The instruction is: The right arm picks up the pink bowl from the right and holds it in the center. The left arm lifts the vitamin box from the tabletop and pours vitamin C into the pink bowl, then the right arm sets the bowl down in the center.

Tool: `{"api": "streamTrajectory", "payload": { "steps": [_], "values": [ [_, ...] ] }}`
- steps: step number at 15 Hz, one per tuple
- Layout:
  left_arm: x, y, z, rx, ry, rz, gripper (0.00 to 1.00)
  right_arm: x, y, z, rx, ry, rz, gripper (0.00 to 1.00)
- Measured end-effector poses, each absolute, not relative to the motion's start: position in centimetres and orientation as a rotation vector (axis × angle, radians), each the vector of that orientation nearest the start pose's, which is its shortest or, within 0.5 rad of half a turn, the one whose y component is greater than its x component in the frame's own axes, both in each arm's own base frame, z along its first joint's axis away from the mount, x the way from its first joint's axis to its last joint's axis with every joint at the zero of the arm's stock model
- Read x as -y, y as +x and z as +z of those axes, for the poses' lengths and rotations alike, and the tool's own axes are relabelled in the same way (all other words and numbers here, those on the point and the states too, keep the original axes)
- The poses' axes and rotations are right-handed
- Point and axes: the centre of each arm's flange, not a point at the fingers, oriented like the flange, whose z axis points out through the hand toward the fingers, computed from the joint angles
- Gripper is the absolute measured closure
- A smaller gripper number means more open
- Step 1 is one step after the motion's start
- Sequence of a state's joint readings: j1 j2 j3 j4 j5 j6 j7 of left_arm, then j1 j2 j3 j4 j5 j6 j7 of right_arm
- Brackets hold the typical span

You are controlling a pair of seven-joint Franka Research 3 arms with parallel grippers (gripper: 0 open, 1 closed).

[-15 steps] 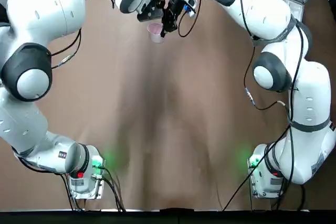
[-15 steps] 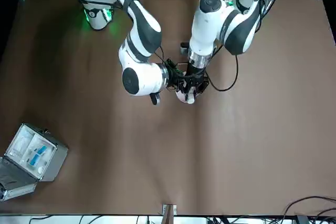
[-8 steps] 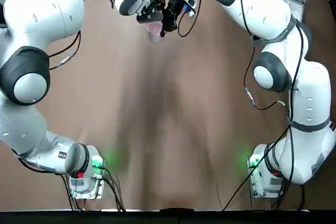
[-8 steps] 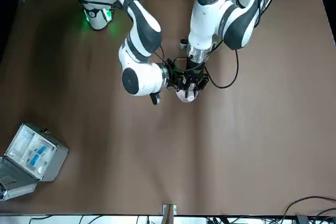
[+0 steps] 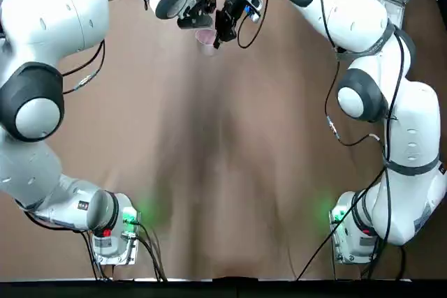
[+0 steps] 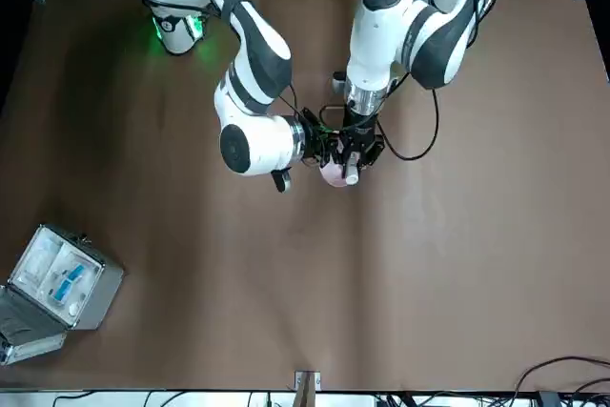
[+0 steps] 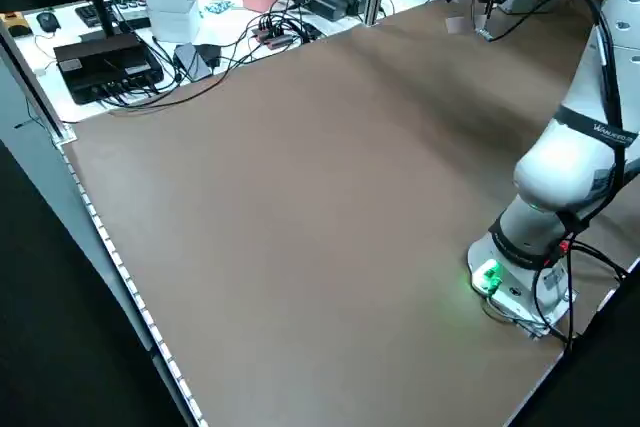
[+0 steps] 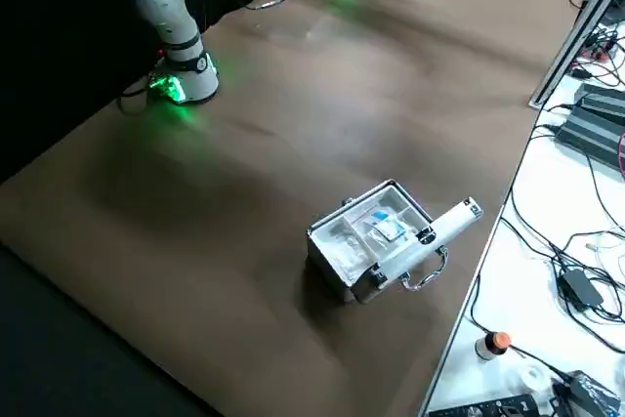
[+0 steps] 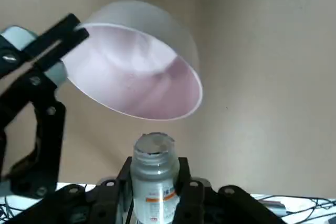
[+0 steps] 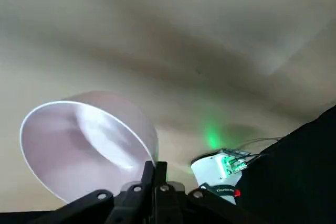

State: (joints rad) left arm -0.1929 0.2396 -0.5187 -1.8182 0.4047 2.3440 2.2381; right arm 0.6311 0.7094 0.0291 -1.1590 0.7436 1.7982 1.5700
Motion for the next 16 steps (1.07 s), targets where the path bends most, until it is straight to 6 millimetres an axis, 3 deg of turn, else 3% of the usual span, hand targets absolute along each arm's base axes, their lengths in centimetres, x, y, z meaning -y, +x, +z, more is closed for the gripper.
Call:
{"api": "streamTrajectory", "payload": {
  "steps": [16],
  "values": [
    [39.6,50.5,47.0,-2.728,0.121,-0.100,0.64,-48.9,56.9,39.9,-1.443,-2.224,1.033,0.97]
  ]
}}
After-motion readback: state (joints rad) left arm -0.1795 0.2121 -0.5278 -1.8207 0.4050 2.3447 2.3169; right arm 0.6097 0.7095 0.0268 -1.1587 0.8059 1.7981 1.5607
